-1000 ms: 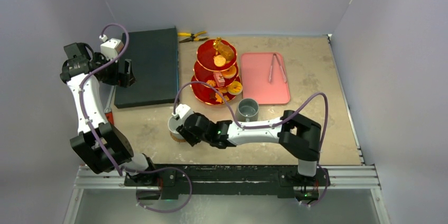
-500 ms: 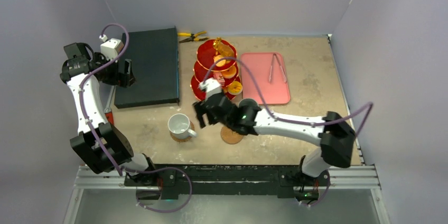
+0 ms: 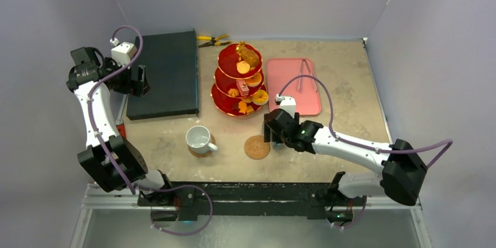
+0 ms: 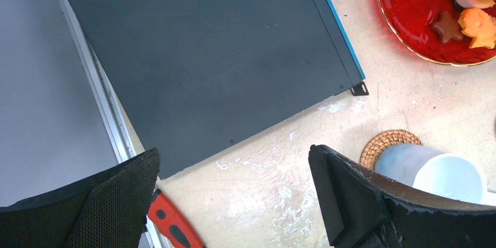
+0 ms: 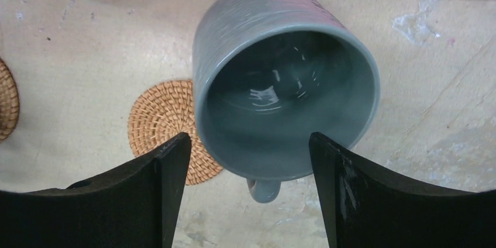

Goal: Serve the afternoon tea
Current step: Adjust the cup at the center of the board.

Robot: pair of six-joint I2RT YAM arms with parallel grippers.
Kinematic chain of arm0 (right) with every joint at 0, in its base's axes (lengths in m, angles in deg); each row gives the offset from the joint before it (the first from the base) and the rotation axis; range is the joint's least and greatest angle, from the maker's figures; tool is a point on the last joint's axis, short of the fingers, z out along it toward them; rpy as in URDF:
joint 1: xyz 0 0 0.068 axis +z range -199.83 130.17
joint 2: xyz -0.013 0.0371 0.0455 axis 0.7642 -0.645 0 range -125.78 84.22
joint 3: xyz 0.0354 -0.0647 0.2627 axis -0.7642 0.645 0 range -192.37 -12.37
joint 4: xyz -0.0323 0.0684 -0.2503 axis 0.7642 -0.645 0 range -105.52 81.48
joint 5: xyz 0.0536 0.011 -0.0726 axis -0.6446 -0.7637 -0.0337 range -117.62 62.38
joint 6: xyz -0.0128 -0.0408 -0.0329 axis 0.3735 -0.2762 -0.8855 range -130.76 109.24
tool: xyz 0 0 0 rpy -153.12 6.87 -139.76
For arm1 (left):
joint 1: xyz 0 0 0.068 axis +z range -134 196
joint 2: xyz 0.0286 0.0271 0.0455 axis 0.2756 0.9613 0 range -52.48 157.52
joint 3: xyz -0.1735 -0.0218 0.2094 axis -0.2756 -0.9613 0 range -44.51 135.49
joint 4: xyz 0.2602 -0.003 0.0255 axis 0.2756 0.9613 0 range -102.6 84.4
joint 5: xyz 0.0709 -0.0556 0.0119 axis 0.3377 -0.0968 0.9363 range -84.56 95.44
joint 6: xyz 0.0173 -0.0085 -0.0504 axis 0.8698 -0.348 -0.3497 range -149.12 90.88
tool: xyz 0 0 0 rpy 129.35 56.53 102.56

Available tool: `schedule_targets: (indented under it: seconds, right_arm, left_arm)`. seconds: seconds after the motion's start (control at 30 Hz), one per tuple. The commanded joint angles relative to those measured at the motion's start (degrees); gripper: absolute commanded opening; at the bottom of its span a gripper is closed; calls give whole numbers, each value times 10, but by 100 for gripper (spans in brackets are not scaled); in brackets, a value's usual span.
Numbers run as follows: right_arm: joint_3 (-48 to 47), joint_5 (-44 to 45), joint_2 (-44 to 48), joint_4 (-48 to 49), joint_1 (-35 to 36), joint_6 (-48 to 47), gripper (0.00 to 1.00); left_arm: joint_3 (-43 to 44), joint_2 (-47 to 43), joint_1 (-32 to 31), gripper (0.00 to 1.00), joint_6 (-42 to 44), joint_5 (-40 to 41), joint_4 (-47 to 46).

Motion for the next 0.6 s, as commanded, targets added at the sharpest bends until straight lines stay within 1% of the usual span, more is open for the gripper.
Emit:
schedule_targets:
  seconds: [0.0,0.1,0.17,0.27,0.4,0.57]
  right_arm:
    - [23,-6,13,-22,0,47,76]
    - [18,6,15,-29,0,52,75]
    - [1,18,22,-26,0,31,76]
    - [-49,38,16,-26,-3,-11,76]
    - [-107,42,-21,-41,-3,-48,76]
    - [-111,39,-20,-44,-4,-55,75]
  left_arm:
    - [4,1,3,99,10,-20,-18]
    - [1,0,4,99,9,-19,-19]
    - [-2,-1,4,99,9,-18,-21]
    - [-7,0,3,99,6,-20,-24]
    - [-10,-4,3,99,7,-19,-24]
    - [-15,-9,3,99,10,-12,-26]
